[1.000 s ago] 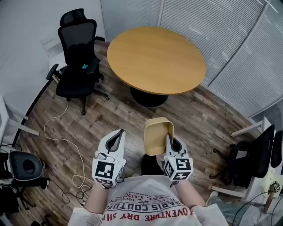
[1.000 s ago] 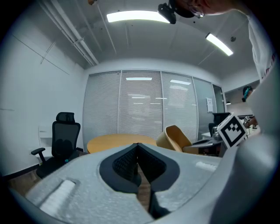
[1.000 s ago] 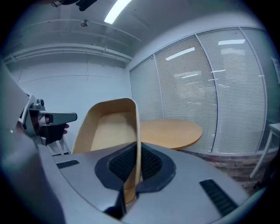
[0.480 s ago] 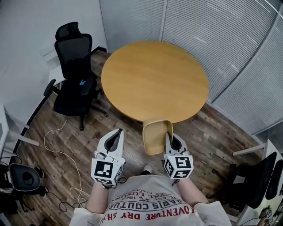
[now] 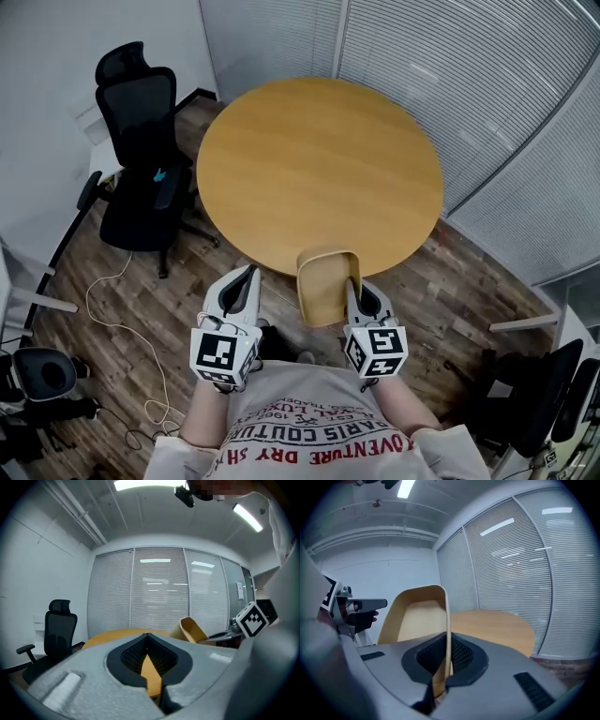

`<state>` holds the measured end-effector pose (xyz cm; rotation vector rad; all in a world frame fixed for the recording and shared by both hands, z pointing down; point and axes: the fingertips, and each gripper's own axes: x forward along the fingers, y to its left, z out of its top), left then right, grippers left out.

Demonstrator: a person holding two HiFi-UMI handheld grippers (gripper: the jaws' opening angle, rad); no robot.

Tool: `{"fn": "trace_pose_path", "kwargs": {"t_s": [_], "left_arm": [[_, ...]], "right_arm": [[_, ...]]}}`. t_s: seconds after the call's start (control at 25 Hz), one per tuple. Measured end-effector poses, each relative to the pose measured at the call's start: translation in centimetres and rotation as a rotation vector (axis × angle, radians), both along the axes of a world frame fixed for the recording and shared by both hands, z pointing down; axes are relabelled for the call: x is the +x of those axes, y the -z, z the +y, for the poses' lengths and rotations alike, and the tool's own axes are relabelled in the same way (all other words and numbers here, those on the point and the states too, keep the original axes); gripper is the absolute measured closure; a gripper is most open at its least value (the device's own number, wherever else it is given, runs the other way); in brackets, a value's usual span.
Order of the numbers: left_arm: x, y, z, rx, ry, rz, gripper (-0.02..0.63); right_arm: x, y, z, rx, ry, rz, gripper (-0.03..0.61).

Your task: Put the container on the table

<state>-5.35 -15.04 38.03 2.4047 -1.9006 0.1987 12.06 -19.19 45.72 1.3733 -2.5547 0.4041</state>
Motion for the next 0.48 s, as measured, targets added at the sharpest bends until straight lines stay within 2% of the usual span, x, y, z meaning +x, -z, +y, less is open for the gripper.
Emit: {"fn": "trace_pose_path", "kwargs": {"t_s": [0.48], "left_arm": [[-4.6, 0.0, -14.2, 0.007, -0.200, 0.004, 0.615]], "right_arm": [[-3.9, 0.9, -11.5, 0.020, -0.199, 0.010, 0.568]]}}
